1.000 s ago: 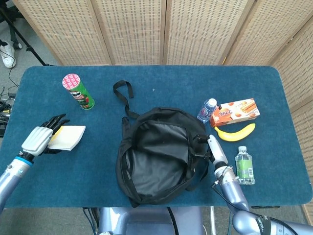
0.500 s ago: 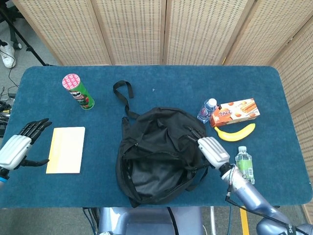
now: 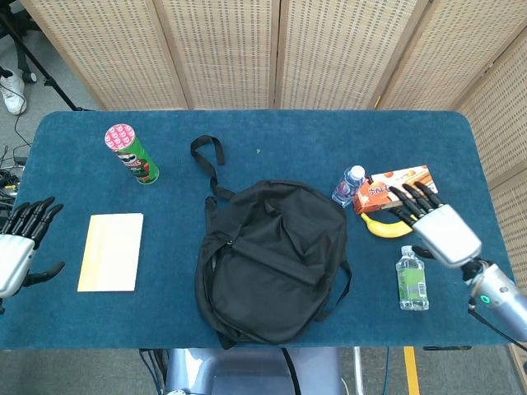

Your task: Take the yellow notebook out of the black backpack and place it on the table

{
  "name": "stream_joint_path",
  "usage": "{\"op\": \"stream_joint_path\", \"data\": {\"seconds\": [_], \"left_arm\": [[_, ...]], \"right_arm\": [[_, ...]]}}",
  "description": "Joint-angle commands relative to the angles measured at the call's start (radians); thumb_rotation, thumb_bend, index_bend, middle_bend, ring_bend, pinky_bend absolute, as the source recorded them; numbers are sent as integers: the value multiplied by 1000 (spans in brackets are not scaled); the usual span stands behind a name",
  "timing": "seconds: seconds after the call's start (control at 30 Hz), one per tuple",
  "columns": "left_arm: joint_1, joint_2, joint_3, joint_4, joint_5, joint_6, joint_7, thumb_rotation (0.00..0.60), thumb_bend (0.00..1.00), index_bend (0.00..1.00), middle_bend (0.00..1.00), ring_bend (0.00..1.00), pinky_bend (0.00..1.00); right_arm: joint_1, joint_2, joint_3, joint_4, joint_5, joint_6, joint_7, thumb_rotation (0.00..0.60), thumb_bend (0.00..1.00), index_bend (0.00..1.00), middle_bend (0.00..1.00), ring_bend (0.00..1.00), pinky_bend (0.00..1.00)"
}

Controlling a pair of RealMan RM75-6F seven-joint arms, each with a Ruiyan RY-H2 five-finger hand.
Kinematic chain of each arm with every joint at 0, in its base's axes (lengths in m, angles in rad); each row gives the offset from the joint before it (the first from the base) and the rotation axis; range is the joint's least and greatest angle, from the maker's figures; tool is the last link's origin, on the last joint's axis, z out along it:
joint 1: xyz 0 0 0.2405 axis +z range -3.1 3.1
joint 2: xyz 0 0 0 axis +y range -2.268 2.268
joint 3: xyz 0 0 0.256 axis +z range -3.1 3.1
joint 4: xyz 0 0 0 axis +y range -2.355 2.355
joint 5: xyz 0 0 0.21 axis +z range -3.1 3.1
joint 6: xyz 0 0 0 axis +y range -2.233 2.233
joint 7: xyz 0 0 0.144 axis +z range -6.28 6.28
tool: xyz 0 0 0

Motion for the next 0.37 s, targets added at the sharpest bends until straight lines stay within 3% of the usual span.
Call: {"op": "stream_joint_path", "data": {"seconds": [0.03, 0.17, 0.37], "left_arm": [[38, -19, 8, -35, -17, 12, 28, 600, 212, 0, 0, 0, 8], [80, -35, 21, -58, -13, 44, 77, 600, 212, 0, 0, 0, 0], [118, -42, 16, -59, -23, 71, 134, 600, 214, 0, 0, 0, 0]], "right_arm": [[-116, -8, -16, -21, 106, 117, -55, 600, 0, 213, 26, 0, 65], [-204, -55, -36, -63, 189, 181, -132, 600, 0, 152, 0, 0, 65], [-293, -142, -69, -41, 232, 270, -108, 600, 0, 107, 0, 0, 63]]}}
